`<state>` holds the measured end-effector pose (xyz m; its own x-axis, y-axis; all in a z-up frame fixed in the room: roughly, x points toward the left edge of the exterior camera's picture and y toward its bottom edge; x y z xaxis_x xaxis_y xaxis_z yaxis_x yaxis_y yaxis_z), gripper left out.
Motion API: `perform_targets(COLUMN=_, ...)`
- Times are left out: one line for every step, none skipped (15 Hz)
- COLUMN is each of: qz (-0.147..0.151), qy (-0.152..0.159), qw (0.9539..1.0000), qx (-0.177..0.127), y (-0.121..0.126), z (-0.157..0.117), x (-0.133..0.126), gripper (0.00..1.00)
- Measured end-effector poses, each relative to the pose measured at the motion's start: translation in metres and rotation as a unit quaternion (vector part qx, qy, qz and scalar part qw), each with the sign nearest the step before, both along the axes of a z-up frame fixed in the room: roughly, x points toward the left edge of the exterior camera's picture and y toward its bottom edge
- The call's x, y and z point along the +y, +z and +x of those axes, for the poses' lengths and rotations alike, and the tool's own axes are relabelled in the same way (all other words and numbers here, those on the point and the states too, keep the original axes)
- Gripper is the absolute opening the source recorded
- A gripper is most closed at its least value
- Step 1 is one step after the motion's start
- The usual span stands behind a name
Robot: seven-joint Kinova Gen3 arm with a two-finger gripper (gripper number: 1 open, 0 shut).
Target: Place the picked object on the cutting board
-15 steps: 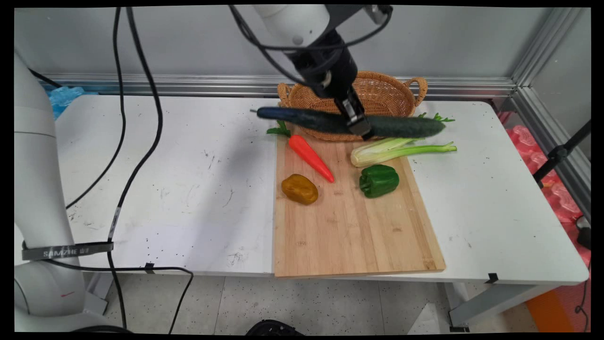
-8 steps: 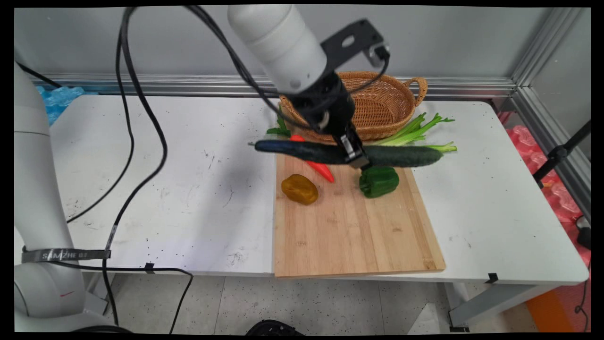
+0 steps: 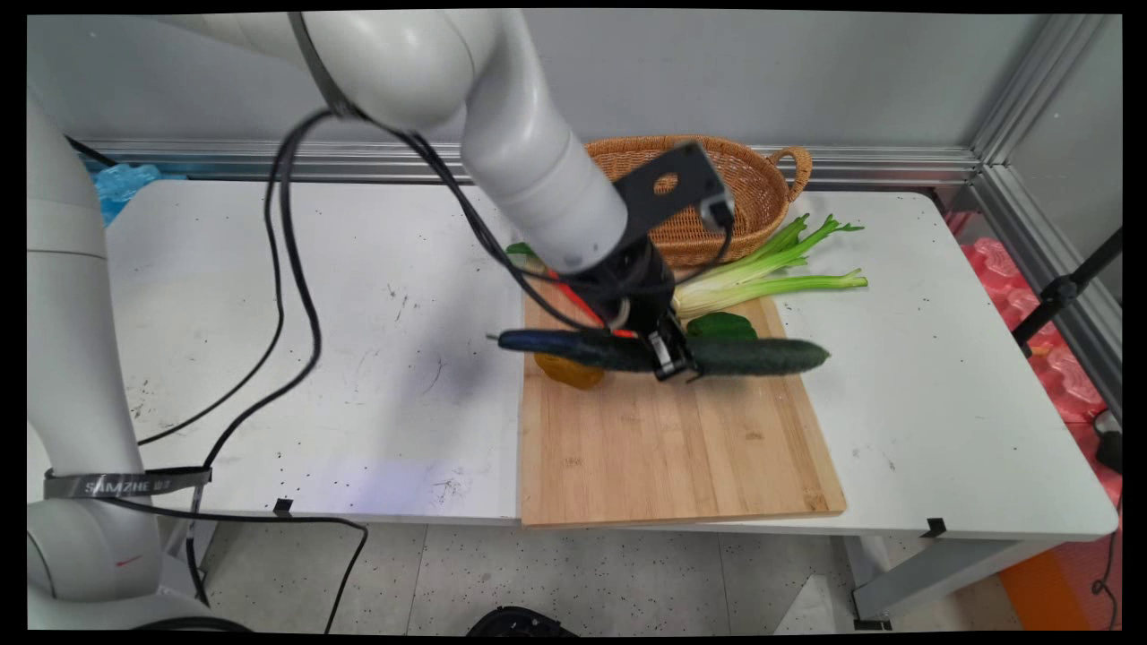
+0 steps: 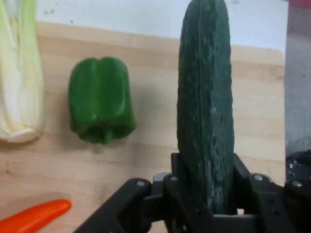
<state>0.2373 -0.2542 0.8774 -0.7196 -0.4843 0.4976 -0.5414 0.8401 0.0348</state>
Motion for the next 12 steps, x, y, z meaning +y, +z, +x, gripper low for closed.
perform_targets(qz=0.000, qy=-0.002, qw=1.0000, qx=-0.001, y=-0.010, z=-0.002, x=0.001, gripper=0.00)
perform_targets(qz=0.001, qy=-0.004, qw=1.0000, qx=-0.003, y=-0.019, z=-0.003, x=0.001, gripper=0.00)
perform_targets(qz=0.002, qy=-0.005, qw=1.0000, qx=-0.004, y=-0.029, z=-0.005, x=0.002, gripper=0.00)
perform_targets(qz=0.004, qy=-0.007, qw=1.0000, qx=-0.005, y=-0.038, z=-0.006, x=0.003, gripper=0.00)
perform_targets(qz=0.006, qy=-0.008, qw=0.9999, qx=-0.005, y=-0.047, z=-0.008, x=0.004, gripper=0.00)
perform_targets(qz=0.007, qy=-0.009, qw=0.9999, qx=-0.005, y=-0.056, z=-0.009, x=0.004, gripper=0.00)
perform_targets(qz=0.008, qy=-0.011, qw=0.9999, qx=-0.004, y=-0.063, z=-0.011, x=0.004, gripper=0.00)
perform_targets(qz=0.009, qy=-0.012, qw=0.9999, qx=-0.003, y=-0.070, z=-0.013, x=0.005, gripper=0.00)
perform_targets(qz=0.009, qy=-0.013, qw=0.9999, qx=-0.002, y=-0.077, z=-0.014, x=0.005, gripper=0.00)
perform_targets(qz=0.009, qy=-0.013, qw=0.9999, qx=-0.001, y=-0.082, z=-0.014, x=0.004, gripper=0.00)
perform_targets(qz=0.009, qy=-0.013, qw=0.9999, qx=0.000, y=-0.087, z=-0.015, x=0.004, gripper=0.00)
perform_targets(qz=0.009, qy=-0.013, qw=0.9999, qx=0.000, y=-0.092, z=-0.015, x=0.004, gripper=0.00)
